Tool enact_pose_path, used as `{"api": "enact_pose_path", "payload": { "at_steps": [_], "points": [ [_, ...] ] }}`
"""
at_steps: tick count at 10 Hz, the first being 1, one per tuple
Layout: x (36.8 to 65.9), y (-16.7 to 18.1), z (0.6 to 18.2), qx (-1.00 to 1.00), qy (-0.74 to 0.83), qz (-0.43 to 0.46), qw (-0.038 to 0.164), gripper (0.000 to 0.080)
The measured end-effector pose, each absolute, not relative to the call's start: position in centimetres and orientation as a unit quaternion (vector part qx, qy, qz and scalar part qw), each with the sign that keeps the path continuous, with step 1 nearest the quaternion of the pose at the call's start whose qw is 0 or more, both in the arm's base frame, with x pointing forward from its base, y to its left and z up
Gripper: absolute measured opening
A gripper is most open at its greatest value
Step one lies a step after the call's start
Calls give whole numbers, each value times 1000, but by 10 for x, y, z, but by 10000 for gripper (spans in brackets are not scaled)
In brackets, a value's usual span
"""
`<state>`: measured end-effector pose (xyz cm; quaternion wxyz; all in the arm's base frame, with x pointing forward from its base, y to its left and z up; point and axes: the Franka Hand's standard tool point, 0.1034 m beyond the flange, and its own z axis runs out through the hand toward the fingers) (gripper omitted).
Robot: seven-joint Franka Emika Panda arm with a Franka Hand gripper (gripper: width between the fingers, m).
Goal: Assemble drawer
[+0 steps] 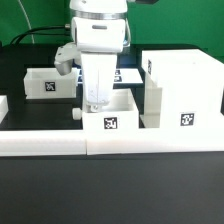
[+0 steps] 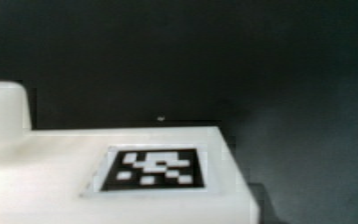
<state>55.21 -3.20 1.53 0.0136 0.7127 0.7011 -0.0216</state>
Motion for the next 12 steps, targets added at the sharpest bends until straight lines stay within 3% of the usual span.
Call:
{"api": "enact_pose_path", "payload": {
  "at_steps": [6,12],
  "points": [
    [552,-23,12,695,718,-26,20,42],
    [549,-20,13,690,722,-48,4,42]
  ]
}}
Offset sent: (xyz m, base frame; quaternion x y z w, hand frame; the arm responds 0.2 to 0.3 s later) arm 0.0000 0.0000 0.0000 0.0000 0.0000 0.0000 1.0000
